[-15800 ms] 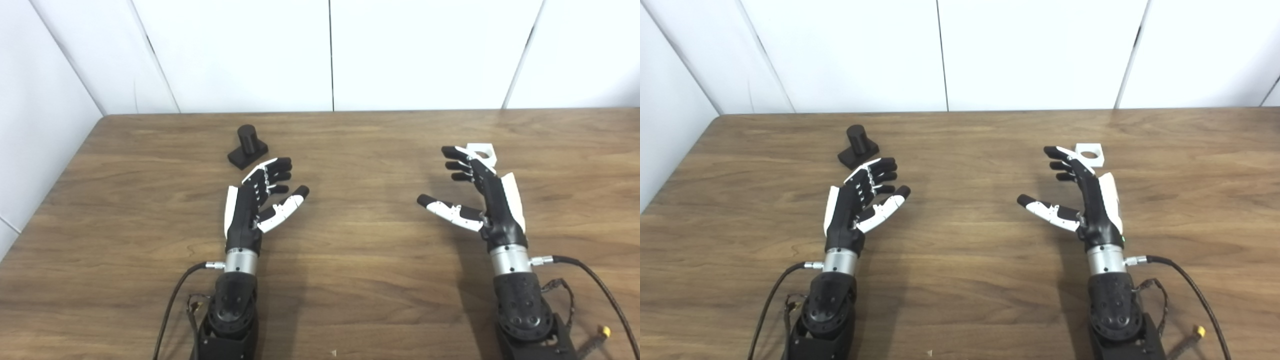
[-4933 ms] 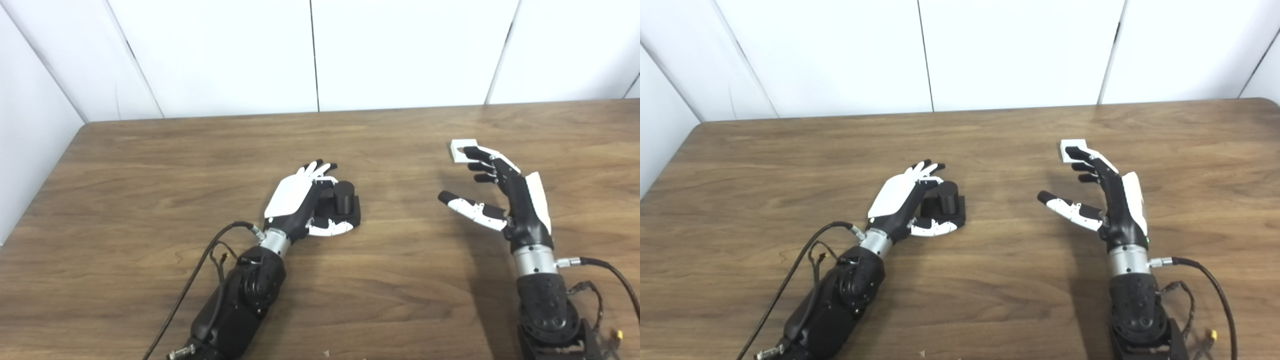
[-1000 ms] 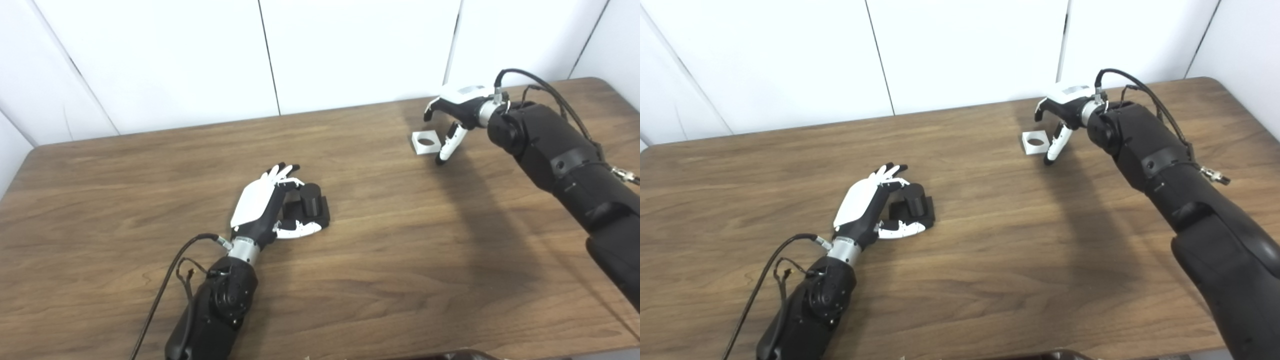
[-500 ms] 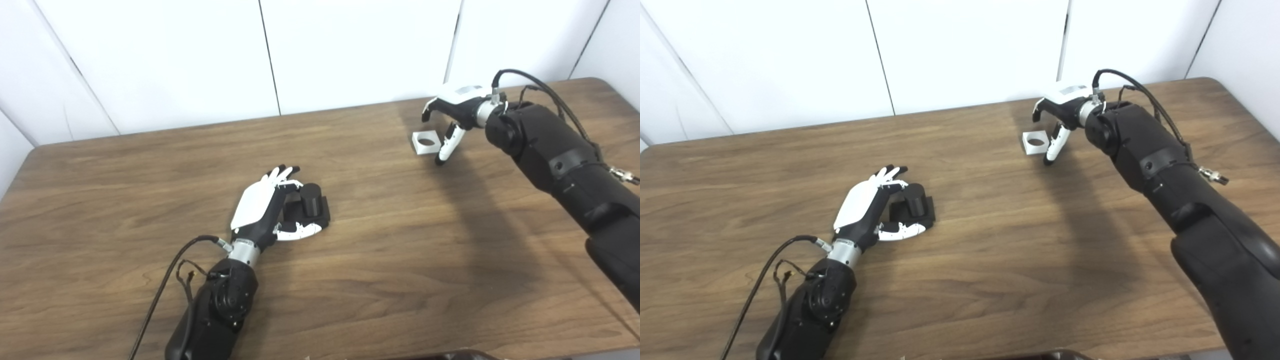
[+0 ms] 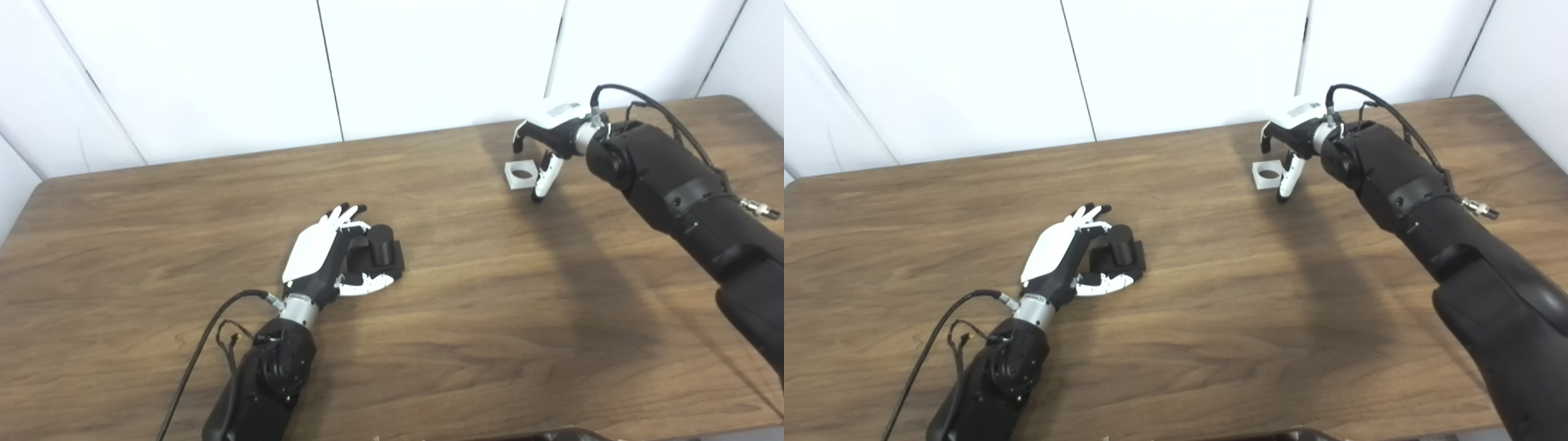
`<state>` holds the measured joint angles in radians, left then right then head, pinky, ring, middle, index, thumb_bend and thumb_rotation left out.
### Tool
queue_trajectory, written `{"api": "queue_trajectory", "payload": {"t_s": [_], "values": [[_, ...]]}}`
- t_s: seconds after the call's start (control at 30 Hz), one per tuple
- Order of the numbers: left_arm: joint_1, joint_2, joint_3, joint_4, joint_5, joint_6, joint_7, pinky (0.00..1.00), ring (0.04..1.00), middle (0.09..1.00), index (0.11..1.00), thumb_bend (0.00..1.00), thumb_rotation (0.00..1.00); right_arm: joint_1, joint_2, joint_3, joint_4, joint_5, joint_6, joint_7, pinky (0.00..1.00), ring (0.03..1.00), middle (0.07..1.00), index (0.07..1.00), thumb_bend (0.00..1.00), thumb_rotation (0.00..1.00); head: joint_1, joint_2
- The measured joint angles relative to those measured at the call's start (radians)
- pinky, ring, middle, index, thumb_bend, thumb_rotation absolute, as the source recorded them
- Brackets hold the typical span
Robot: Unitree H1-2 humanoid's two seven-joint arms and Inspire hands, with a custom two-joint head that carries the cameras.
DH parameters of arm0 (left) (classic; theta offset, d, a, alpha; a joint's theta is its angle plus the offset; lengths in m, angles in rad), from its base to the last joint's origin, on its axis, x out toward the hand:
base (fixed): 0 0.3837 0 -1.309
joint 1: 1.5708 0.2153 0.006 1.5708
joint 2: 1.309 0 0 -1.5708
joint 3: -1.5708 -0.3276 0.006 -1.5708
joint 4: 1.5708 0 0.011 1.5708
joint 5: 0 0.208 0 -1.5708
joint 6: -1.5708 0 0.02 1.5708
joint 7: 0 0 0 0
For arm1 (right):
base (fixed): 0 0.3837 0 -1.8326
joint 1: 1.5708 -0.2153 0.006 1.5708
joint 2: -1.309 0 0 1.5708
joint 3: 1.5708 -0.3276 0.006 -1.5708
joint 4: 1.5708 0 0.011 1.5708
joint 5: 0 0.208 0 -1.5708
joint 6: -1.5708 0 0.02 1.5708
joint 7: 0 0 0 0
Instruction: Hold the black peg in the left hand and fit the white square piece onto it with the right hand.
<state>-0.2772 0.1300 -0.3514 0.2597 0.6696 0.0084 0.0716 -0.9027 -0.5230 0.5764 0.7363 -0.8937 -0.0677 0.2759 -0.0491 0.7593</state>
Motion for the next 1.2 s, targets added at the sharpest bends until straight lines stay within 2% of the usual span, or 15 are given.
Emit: {"api": "queue_trajectory", "payload": {"t_s": [0.3,0.5,0.57,0.63,1.0,1.2], "values": [[0.002,0.0,0.002,-0.003,0.0,0.002,-0.002,1.0,1.0,0.941,0.572,0.89,0.31,-0.001,0.002,0.0,0.0,0.002,-0.003,0.005,0.87,0.887,0.873,0.682,0.79,0.35,0.0,0.003],[0.003,-0.001,0.002,-0.004,0.0,0.003,0.0,1.0,1.0,0.937,0.566,0.9,0.3,-0.002,0.003,0.003,0.0,0.002,-0.015,0.004,0.86,0.873,0.856,0.618,0.75,0.32,0.002,0.008],[0.003,-0.001,0.002,-0.004,0.0,0.003,0.001,1.0,1.0,0.94,0.57,0.89,0.3,-0.002,0.003,0.003,0.0,0.002,-0.025,0.001,0.86,0.874,0.855,0.533,0.59,0.22,0.002,0.008],[0.004,-0.001,0.002,-0.007,0.0,0.005,0.0,1.0,1.0,0.94,0.572,0.89,0.3,-0.003,0.003,0.003,0.0,0.004,-0.029,0.001,0.87,0.875,0.855,0.502,0.53,0.17,0.005,0.009],[0.011,-0.001,0.002,-0.015,0.0,0.014,0.0,1.0,1.0,0.939,0.567,0.89,0.31,-0.003,0.014,0.002,-0.001,0.014,-0.07,-0.008,0.9,0.864,0.838,0.49,0.52,0.15,0.006,0.012],[0.012,-0.001,0.002,-0.016,0.0,0.015,0.0,1.0,1.0,0.939,0.571,0.88,0.29,0.001,0.014,0.003,-0.001,0.005,-0.076,-0.041,0.87,0.838,0.814,0.487,0.52,0.15,0.008,0.015]]}}
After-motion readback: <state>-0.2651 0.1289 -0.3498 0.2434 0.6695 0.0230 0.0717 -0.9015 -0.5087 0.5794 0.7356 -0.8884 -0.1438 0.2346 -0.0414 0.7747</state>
